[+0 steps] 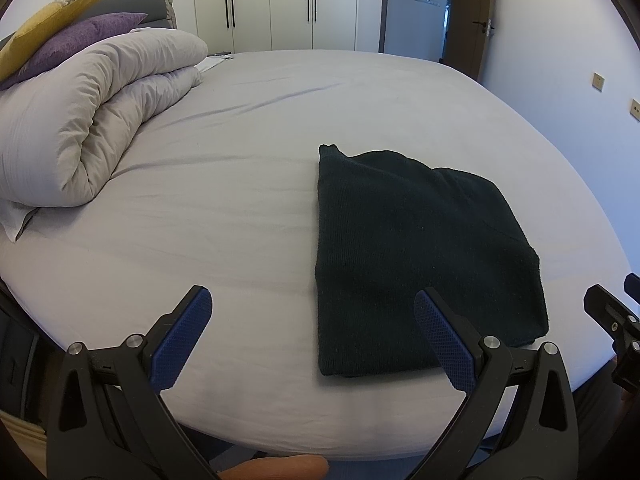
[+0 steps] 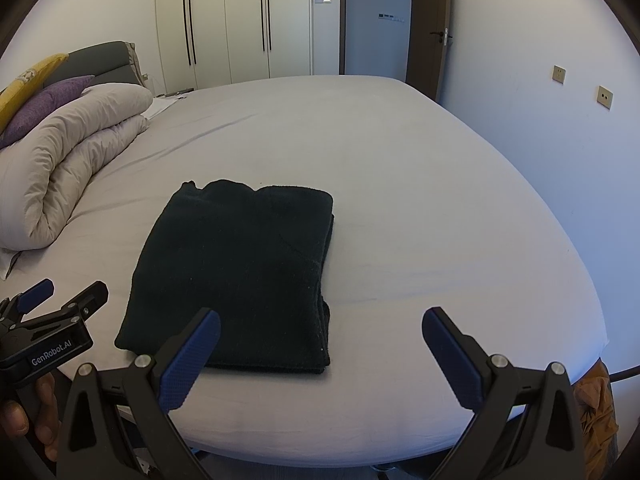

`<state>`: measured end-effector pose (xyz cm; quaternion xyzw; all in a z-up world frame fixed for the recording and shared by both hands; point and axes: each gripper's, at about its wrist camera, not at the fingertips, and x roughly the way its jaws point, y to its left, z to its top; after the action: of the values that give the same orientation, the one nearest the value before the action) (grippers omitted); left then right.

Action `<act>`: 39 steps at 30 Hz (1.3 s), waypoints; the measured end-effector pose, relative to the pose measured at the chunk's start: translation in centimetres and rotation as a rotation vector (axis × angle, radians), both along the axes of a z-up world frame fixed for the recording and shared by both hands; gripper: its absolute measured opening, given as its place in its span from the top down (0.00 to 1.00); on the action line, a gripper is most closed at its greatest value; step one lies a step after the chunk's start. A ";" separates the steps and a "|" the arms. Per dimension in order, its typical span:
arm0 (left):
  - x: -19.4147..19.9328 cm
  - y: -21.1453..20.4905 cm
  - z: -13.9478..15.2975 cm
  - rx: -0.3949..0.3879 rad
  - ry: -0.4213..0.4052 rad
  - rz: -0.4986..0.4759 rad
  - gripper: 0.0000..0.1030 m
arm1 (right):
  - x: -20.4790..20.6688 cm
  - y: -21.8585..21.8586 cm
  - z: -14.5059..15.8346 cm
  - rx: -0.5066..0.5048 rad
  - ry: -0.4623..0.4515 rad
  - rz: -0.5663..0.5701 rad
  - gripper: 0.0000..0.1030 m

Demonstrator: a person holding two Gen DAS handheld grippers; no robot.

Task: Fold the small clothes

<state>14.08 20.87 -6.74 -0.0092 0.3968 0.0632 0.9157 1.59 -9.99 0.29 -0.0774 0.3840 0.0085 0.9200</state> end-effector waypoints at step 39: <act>-0.1 -0.1 -0.6 -0.006 0.011 -0.011 0.00 | 0.1 -0.1 0.0 0.002 0.003 0.002 0.00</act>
<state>13.94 20.73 -7.36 -0.0097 0.4019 0.0572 0.9139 1.67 -10.09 0.30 -0.0768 0.3853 0.0097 0.9196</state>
